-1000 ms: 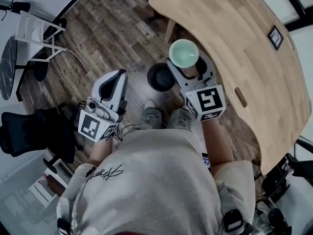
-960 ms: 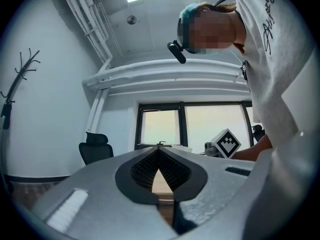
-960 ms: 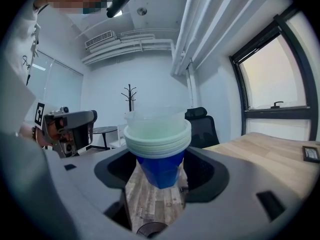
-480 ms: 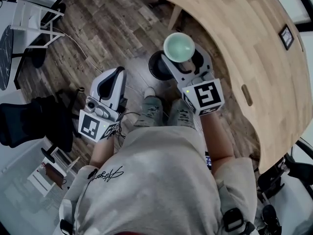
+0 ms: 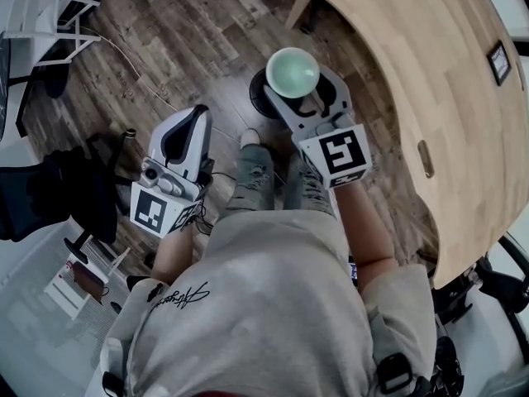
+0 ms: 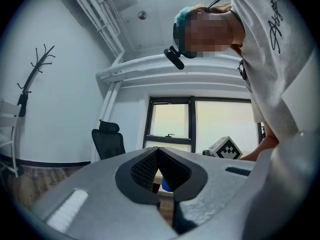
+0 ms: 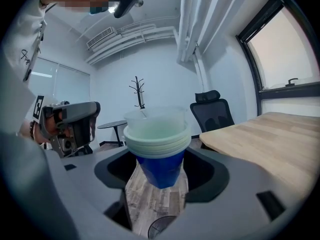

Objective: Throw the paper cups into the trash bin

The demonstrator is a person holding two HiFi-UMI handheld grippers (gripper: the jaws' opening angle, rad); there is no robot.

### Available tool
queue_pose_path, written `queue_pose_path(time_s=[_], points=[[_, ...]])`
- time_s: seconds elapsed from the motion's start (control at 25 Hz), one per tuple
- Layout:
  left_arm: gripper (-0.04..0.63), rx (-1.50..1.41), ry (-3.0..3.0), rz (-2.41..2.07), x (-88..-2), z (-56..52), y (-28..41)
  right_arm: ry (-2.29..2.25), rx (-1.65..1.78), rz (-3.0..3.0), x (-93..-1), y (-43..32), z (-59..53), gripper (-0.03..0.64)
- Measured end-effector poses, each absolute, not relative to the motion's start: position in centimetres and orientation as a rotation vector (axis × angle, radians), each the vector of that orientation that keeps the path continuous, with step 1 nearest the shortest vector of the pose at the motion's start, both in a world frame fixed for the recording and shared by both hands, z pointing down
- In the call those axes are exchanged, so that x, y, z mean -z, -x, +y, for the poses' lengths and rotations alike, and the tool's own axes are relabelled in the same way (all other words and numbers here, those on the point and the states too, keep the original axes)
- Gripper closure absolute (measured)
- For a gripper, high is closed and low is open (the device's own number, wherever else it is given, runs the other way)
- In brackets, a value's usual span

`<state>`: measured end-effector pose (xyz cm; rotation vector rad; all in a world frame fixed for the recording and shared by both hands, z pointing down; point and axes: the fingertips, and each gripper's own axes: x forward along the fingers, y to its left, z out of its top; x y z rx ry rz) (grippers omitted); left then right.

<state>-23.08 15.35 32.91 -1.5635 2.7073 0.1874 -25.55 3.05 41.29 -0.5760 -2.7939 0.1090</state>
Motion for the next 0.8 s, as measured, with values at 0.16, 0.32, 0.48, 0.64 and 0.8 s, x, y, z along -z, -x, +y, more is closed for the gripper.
queue_pose_path(time_s=[0.16,0.32,0.48,0.64,0.8], points=[[0.592,-0.207,1.571,2.716,-34.3,15.2,23.4,0.582,-0.120,-2.748,-43.4,25.8,3.3,0.322],[0.592,-0.220,1.583,2.725,-36.1,14.8,23.7,0.605,-0.109,-2.720,-45.5,26.2,3.8,0.323],[0.592,-0.206,1.614,2.703,-37.4,14.5,23.8,0.623,-0.106,-2.716,-47.2,26.8,4.1,0.323],[0.592,-0.196,1.612,2.731,-38.8,14.7,24.3,0.636,-0.118,-2.686,-49.2,26.9,4.9,0.324],[0.592,-0.209,1.605,2.756,-40.5,15.0,24.6,0.648,-0.144,-2.611,-51.6,26.3,5.8,0.323]])
